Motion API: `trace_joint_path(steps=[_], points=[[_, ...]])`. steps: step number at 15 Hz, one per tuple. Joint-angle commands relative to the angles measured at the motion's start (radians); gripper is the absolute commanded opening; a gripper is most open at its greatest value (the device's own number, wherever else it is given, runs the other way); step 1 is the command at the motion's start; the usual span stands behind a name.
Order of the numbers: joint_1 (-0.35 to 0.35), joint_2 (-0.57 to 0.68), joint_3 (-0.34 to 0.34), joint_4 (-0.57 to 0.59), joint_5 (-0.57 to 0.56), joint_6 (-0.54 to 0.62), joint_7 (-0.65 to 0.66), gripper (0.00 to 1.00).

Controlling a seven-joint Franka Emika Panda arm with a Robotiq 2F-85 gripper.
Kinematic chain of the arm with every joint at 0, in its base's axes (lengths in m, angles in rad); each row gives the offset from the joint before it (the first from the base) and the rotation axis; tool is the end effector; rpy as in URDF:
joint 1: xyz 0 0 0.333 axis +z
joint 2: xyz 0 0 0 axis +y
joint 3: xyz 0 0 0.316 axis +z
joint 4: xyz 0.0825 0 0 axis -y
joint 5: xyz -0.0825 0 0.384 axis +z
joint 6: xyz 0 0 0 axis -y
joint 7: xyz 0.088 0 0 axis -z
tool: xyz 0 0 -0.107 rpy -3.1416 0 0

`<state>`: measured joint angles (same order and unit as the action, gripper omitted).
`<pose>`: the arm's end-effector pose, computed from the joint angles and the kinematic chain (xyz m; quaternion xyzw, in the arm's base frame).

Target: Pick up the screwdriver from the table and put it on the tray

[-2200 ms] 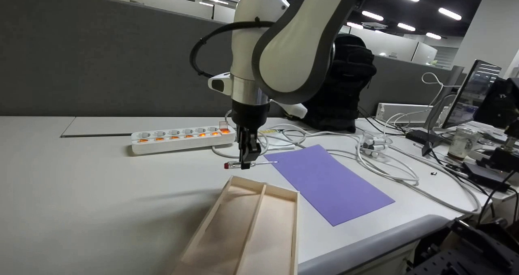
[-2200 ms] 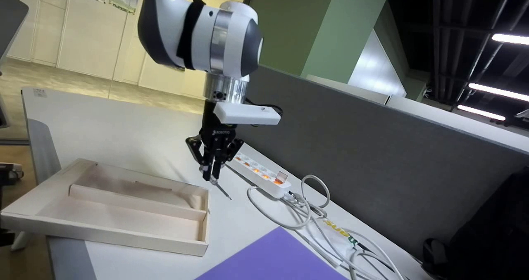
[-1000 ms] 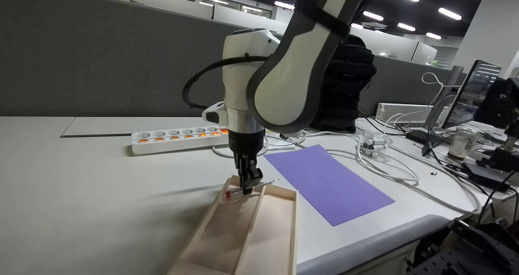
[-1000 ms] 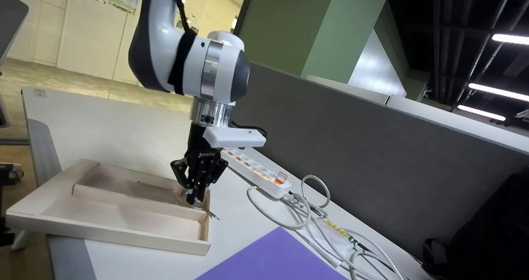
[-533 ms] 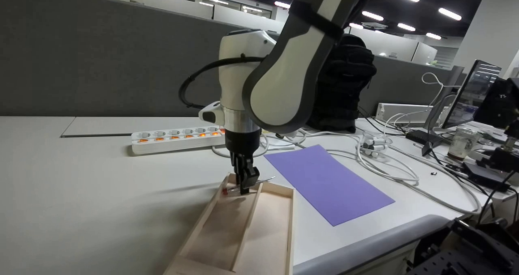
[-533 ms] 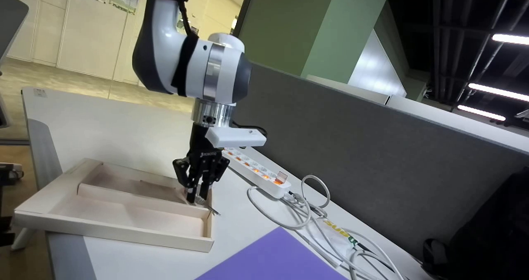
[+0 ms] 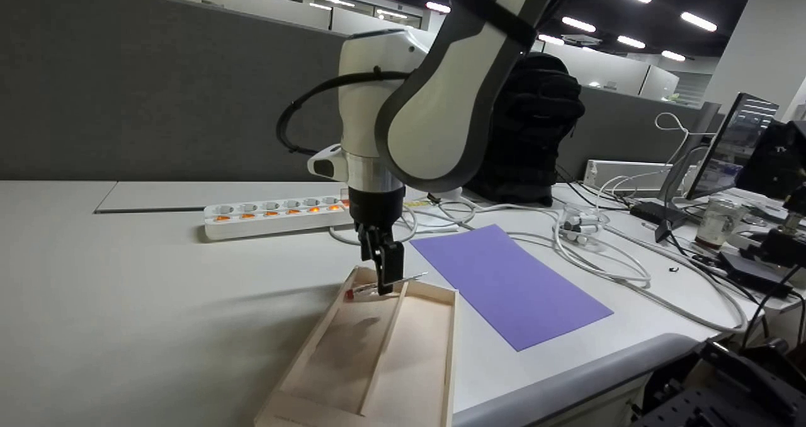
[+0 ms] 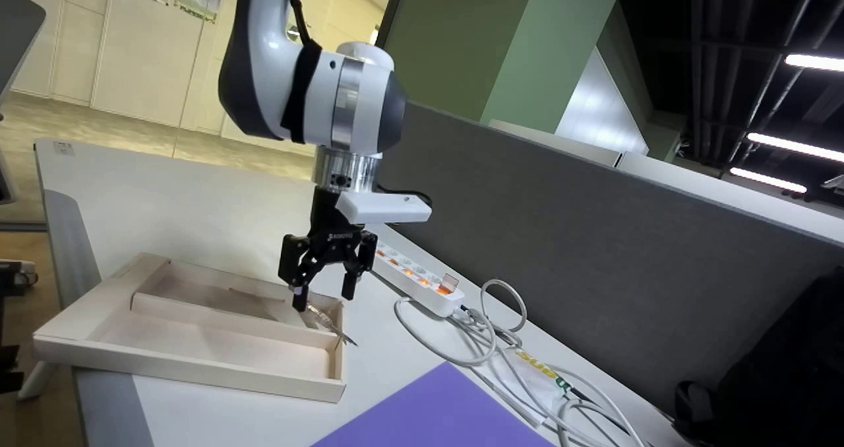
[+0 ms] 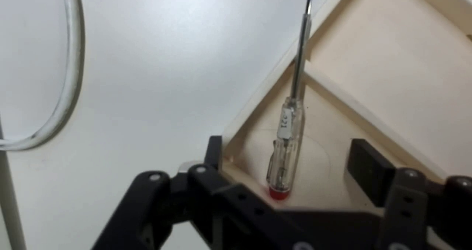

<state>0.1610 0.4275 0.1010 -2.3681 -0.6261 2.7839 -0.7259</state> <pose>0.4687 0.1566 0.1444 0.7056 0.7033 -0.0189 0.0844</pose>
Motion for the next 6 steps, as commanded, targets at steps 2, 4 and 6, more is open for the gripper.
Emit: trace_joint_path(steps=[2, 4, 6], points=[[0.001, -0.112, 0.003, -0.026, -0.025, -0.080, 0.019, 1.00], [-0.007, -0.151, 0.010, -0.036, -0.019, -0.099, 0.010, 1.00], [-0.014, -0.187, 0.015, -0.045, -0.012, -0.116, 0.002, 1.00]])
